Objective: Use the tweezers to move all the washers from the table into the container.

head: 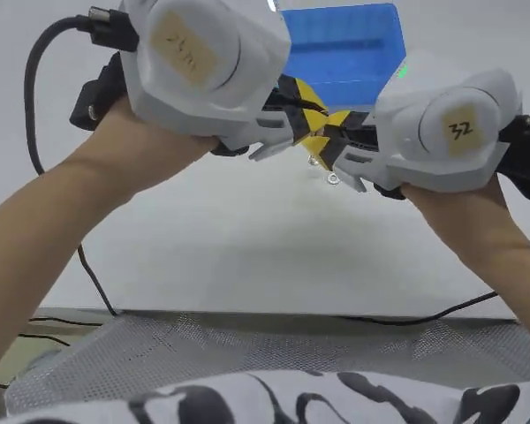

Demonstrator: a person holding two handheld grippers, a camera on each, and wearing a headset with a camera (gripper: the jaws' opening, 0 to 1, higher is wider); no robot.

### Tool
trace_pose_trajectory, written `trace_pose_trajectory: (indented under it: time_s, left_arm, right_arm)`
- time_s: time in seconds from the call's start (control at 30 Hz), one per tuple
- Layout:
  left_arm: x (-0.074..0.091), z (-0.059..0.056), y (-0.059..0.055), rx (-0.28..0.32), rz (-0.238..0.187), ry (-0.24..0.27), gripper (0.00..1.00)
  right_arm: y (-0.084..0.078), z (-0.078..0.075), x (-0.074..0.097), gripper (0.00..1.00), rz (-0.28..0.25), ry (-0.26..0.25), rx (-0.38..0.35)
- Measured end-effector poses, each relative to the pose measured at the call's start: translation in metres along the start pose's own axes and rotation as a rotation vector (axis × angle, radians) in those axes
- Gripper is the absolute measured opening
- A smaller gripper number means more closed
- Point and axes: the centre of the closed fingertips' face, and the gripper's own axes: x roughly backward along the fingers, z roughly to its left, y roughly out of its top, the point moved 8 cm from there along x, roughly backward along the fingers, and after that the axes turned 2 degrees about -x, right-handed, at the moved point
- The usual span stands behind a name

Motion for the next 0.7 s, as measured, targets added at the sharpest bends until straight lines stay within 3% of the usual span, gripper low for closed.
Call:
trace_pose_trajectory:
  time_s: [0.33,0.7]
  left_arm:
    - [0.013,0.018,0.009,-0.066,-0.023,0.064,0.00]
    - [0.011,0.053,0.015,-0.094,-0.042,0.159,0.00]
  right_arm:
    - [0.027,-0.015,-0.003,0.04,-0.055,-0.024,0.074]
    - [0.048,-0.047,-0.021,0.04,-0.099,-0.064,0.094]
